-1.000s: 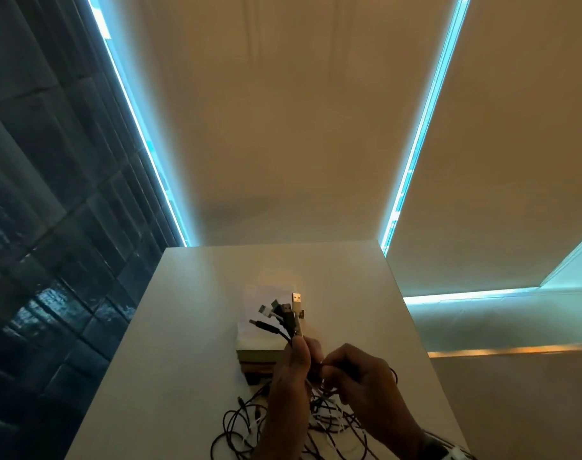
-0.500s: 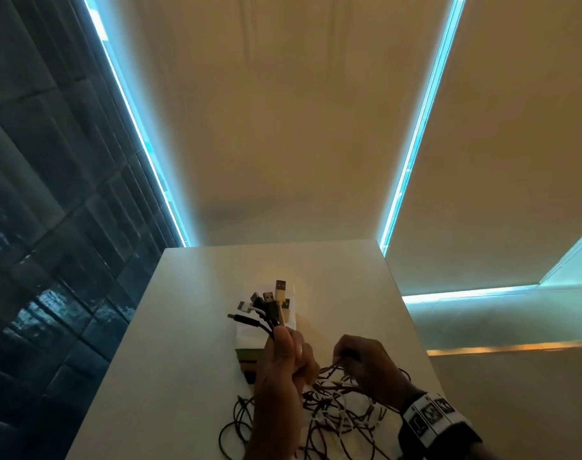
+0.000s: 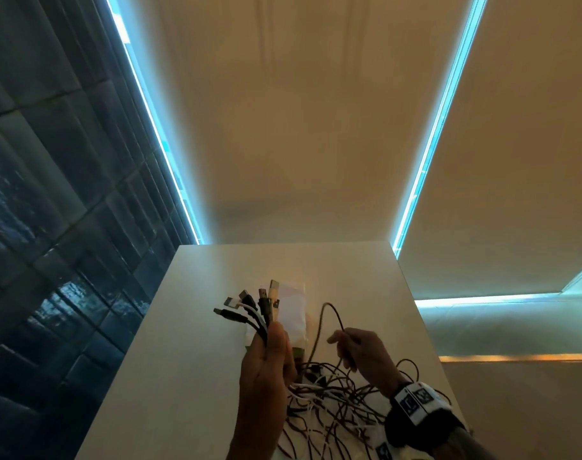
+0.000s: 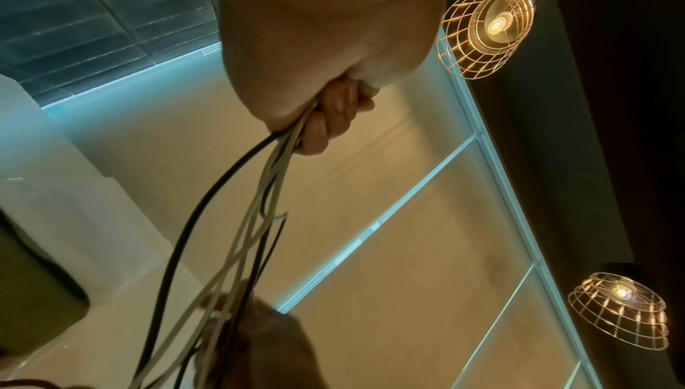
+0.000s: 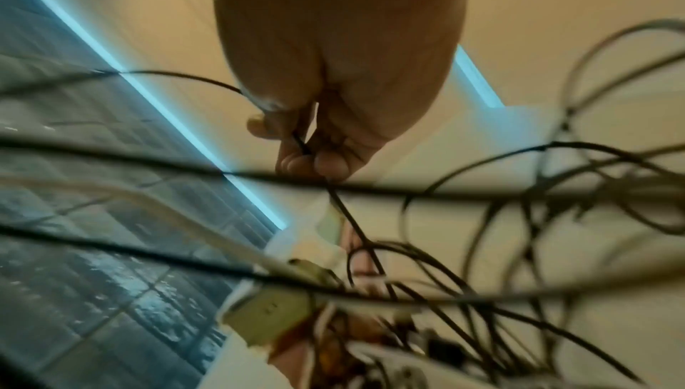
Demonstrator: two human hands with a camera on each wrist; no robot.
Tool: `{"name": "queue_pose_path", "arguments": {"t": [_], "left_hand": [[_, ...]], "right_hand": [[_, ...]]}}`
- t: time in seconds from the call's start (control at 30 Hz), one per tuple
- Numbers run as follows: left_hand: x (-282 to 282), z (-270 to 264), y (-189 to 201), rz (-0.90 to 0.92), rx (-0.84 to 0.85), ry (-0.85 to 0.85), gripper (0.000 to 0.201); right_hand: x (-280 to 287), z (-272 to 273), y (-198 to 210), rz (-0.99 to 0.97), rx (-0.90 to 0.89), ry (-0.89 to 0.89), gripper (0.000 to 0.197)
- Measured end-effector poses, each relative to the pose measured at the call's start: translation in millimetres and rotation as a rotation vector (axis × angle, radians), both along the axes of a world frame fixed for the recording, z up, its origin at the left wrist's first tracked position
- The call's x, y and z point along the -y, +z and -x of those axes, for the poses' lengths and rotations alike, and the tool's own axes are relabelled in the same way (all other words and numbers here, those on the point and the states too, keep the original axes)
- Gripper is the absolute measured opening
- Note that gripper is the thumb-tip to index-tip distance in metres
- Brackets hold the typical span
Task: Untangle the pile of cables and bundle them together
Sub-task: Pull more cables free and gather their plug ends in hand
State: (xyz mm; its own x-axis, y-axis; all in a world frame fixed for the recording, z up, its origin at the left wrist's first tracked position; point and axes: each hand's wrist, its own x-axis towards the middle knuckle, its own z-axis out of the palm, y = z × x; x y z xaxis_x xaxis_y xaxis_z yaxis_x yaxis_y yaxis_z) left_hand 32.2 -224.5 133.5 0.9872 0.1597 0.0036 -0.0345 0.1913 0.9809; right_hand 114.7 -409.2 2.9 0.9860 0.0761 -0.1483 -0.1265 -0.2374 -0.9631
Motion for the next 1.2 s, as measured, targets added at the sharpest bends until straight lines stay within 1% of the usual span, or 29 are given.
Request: {"name": "queue_pose_path", "arguments": {"t": [0.07,0.1,0.17,0.23,0.33,0.43,0.47,0.57,0.63,0.7,0.8,0.9,1.07,1.13,1.2], "left_hand": [[-1.1,-1.4,-4.1,-0.03,-0.025,0.005,0.039],[-1.4,-2.3,-5.6,-0.045,-0.033,0.012,0.039],[-1.1,-3.4,-7.9,-0.061,-0.045,0.032,0.036],[-0.4,-3.7,-10.2,-0.054,-0.053,0.049,0.034],[-0.3,-5.3,-17.4,-0.107,-0.044,0.075,0.037],[-0.9,-9.5,-24.8,-0.172,-0.076,0.091,0.027],[-1.4,-9.9,-25.9,-0.185,-0.079,0.092,0.026],[-3.3,-8.2,-24.3,-0.185,-0.085,0.081,0.034],[-5.1,-5.1,-20.9,-0.153,-0.075,0.08,0.037],[-6.6,-2.6,-18.5,-0.144,-0.069,0.101,0.039],[-9.0,1.2,-11.7,-0.097,-0.058,0.151,0.043],[-12.2,5.5,-1.7,0.001,-0.036,0.153,0.042],[-18.0,11.1,7.5,0.125,0.011,0.118,0.038],[-21.3,12.5,9.8,0.173,0.031,0.11,0.036],[-24.6,13.2,11.7,0.189,0.051,0.115,0.035]], "right_hand": [[-8.9,1.1,22.7,-0.019,0.053,0.092,0.021],[-13.1,2.5,33.3,-0.032,0.078,0.129,0.022],[-19.9,8.7,54.4,-0.062,0.125,0.168,0.025],[-25.8,16.4,72.8,-0.069,0.187,0.189,0.021],[-34.9,27.7,90.5,0.049,0.333,0.235,0.015],[-44.6,41.3,102.1,0.18,0.48,0.339,0.014],[-47.5,45.9,106.1,0.194,0.499,0.383,0.013],[-50.1,52.6,110.5,0.208,0.524,0.475,0.009],[-49.2,52.0,107.6,0.218,0.544,0.473,0.007],[-47.6,48.7,96.3,0.245,0.556,0.466,0.007],[-41.4,37.6,68.9,0.3,0.513,0.433,0.007],[-33.0,26.4,40.5,0.35,0.468,0.374,0.003],[-23.0,15.0,-1.6,0.369,0.297,0.299,0.011],[-19.3,13.0,-15.8,0.391,0.231,0.245,0.019],[-16.2,12.8,-28.6,0.356,0.134,0.175,0.025]]}}
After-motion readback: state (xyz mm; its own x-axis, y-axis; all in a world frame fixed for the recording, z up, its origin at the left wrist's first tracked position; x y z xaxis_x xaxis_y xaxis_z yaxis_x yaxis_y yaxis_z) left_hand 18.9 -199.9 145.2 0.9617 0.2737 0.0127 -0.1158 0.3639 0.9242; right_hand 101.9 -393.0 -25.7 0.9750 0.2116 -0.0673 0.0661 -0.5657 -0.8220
